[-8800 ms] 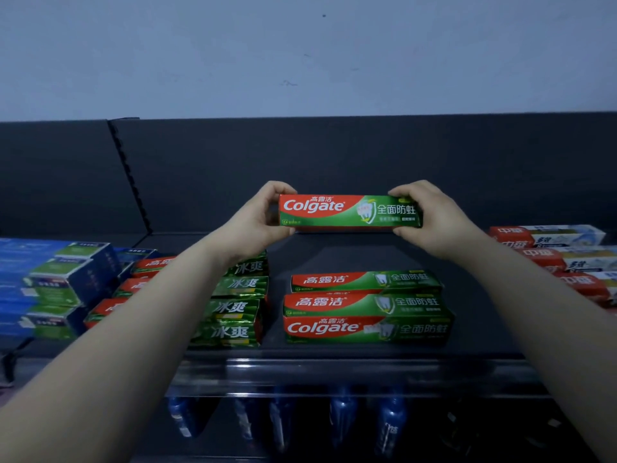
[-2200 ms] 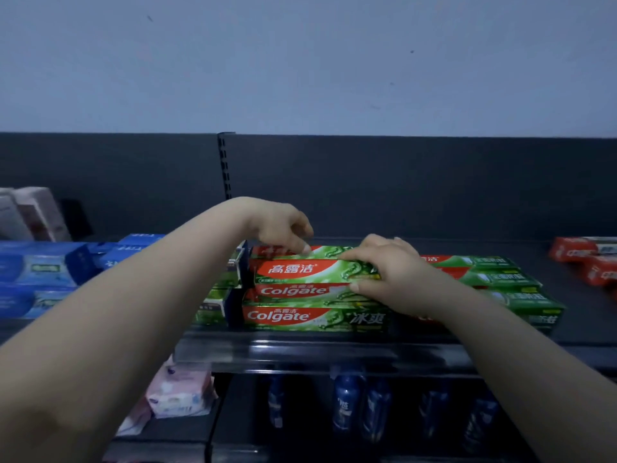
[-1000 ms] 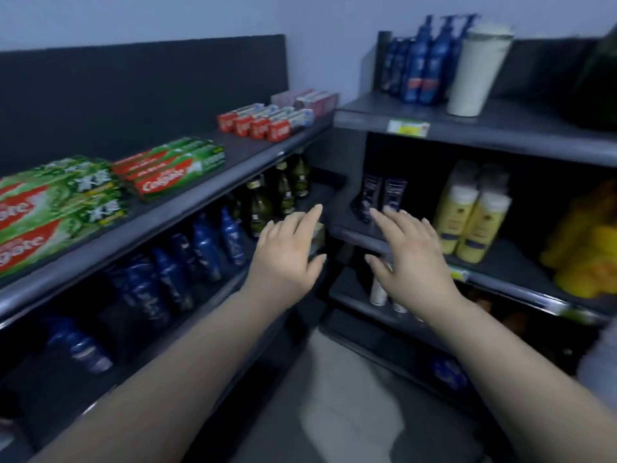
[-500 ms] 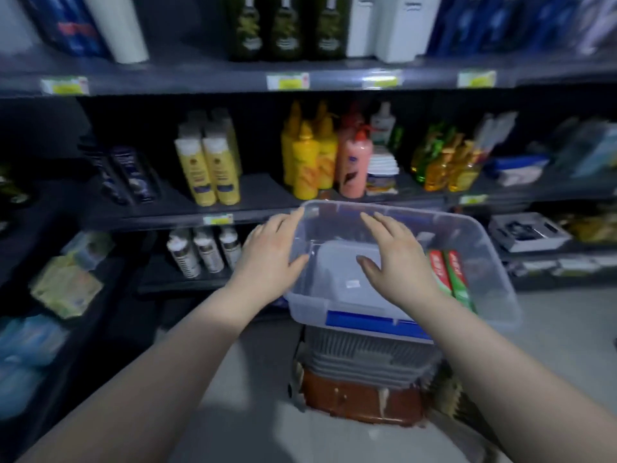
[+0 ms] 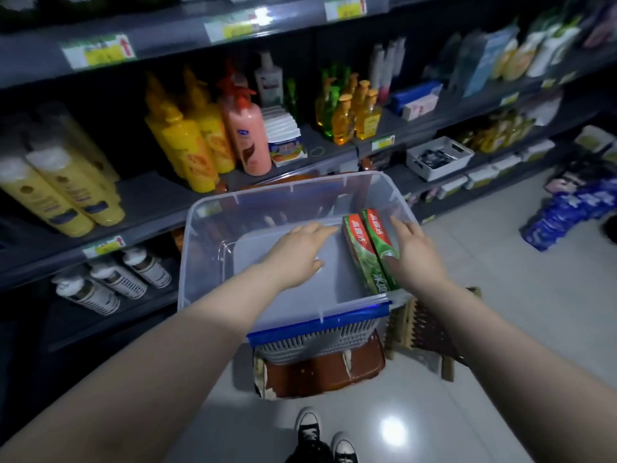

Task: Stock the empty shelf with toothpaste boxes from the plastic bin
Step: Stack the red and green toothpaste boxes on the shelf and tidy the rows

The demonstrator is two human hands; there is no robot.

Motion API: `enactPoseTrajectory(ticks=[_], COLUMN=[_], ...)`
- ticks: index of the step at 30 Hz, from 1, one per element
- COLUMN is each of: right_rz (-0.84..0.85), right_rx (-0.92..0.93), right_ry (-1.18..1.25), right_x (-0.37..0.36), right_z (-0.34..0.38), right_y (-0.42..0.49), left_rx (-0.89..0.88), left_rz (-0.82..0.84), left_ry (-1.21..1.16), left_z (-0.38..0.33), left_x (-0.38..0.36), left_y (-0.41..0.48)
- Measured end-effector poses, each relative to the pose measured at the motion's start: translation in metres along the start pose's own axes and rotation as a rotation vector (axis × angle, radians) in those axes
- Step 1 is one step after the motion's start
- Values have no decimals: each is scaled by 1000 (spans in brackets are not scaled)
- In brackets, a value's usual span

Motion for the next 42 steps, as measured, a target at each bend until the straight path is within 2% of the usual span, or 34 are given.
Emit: enactPoseTrajectory(ticks=[6,10,13,15,19,23,29,33,36,39,42], right_rz=[-59,-75,-7,99,344,479,409,383,310,298,336], right_rx=[12,15,-5,-26,-122,-182,-297,-353,-377,-334,-253], right_ry=[-39,-86,-96,-98,-138,-199,-146,68,438,766,908], right_x=[-7,-6,-11,-21,-45,-68,-75,-59,-50,-42,-27], right_z=[-2,-3,-8,-14,-30,-33,-33,-34,-27,-9,16], right_y=[0,-1,2,6,22,39,56,58,56,53,51], left_rx=[-285,-379,-438,-465,-250,-22,165,268,340,401,439], left_rz=[143,71,-8,29,165,257,247,152,93,57,-16], left_ry=[212,314,316,319,237,57,-182,-321,-411,-516,-658], left_z=[-39,-58,-57,-47,13,74,107,123,131,137,139], left_x=[-61,-79,-74,-71,-63,-55,-30,0,24,42,64], left_y=[56,71,80,84,99,100,92,82,68,47,18])
Point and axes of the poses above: each hand's wrist, its own y-axis towards the middle knuckle, its own x-axis out of the back of the hand, z = x × y, the point moved 9 cm from there along y, towards the middle knuckle, and after that the axes turned 13 degrees about x, right-handed, at the moved point
